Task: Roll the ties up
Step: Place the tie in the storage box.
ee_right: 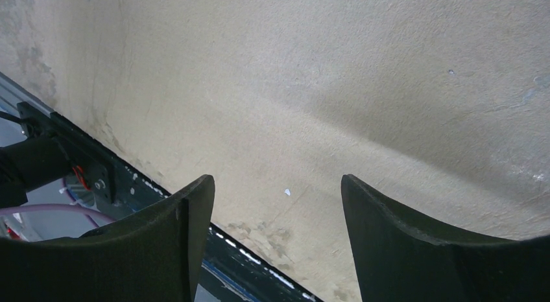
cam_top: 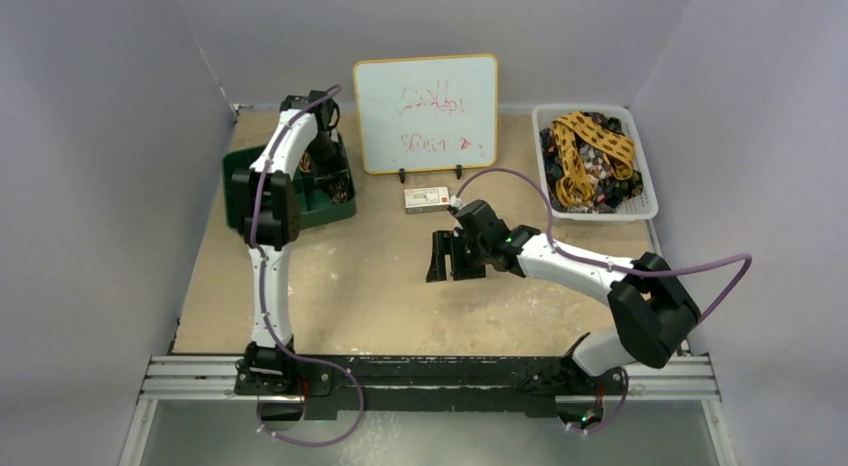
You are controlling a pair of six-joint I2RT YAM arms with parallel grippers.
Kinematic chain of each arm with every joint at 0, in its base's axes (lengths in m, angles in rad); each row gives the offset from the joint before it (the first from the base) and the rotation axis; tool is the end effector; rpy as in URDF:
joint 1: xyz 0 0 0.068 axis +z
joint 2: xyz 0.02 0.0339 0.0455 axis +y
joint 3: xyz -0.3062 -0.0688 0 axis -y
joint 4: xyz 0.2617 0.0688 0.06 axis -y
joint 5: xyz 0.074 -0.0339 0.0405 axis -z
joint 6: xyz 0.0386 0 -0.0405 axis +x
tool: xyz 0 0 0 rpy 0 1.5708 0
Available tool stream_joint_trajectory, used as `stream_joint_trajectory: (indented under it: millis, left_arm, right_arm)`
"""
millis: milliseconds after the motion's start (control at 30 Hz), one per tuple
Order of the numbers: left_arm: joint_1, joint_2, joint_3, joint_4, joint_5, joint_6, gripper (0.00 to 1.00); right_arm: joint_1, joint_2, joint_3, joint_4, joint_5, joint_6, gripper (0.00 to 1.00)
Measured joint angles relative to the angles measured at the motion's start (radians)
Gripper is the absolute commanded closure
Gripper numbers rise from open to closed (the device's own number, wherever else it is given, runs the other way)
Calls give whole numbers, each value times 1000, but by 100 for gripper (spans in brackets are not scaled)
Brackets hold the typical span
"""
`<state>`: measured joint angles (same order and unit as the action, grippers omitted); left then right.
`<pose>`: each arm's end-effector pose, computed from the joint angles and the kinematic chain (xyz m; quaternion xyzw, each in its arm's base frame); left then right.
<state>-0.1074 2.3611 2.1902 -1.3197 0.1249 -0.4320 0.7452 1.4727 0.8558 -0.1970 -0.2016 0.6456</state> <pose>0.5112 -0.0599 0.2316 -0.1587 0.9845 -0.0708 0.0219 0.2262 0.2193 0.2345 -0.0832 0.9215 0.3073 0.2223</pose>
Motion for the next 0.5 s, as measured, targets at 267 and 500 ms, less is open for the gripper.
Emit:
stream_joint_trajectory:
  millis: [267, 500]
  left_arm:
    - [-5, 10, 19, -24, -13, 26, 92]
    - [-6, -4, 37, -42, 0, 42, 100]
  right_arm:
    - [0, 1, 0, 0, -1, -2, 26]
    - [0, 1, 0, 0, -3, -3, 26]
